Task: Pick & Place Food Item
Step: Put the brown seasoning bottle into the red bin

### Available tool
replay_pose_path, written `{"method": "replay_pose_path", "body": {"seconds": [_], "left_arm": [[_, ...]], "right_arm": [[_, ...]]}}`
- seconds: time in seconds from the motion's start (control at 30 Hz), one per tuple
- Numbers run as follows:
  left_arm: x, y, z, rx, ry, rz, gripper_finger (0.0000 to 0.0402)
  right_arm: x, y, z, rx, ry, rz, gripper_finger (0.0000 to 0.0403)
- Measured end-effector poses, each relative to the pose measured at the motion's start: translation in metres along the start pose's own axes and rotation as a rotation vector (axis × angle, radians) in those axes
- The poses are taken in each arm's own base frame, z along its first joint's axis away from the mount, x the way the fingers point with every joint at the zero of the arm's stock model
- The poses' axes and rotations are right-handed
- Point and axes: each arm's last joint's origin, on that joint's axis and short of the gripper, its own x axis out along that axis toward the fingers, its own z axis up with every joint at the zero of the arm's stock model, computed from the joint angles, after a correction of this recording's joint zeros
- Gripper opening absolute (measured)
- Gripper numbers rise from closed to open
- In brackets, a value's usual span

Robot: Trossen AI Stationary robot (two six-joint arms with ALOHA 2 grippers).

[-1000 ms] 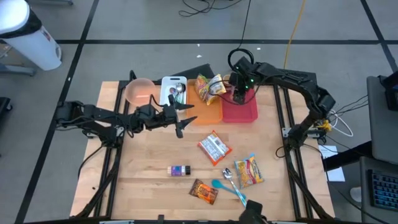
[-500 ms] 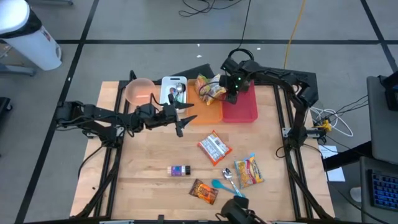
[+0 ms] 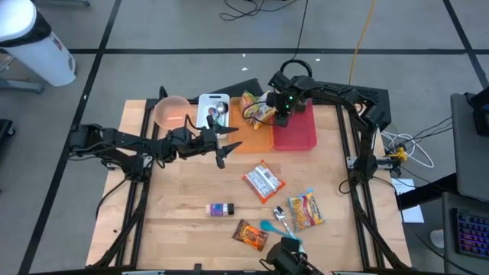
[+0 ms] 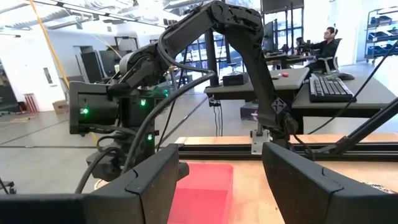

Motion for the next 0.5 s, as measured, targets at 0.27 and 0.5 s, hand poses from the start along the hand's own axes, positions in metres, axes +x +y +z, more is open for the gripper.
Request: {"method": "replay_pose_path", "body": {"seconds": [0.27, 0.5], "left_arm": [[0.0, 0.0, 0.0, 0.0, 0.0, -0.001, 0.0239], [0.0, 0.0, 0.0, 0.0, 0.0, -0.013, 0.0239]], "right_arm": [[0.013, 0.004, 0.001, -0.017, 0.033, -0.026, 0.0163], [0.02, 0.007, 0.002, -0.026, 0.022, -0.036, 0.0161]]}}
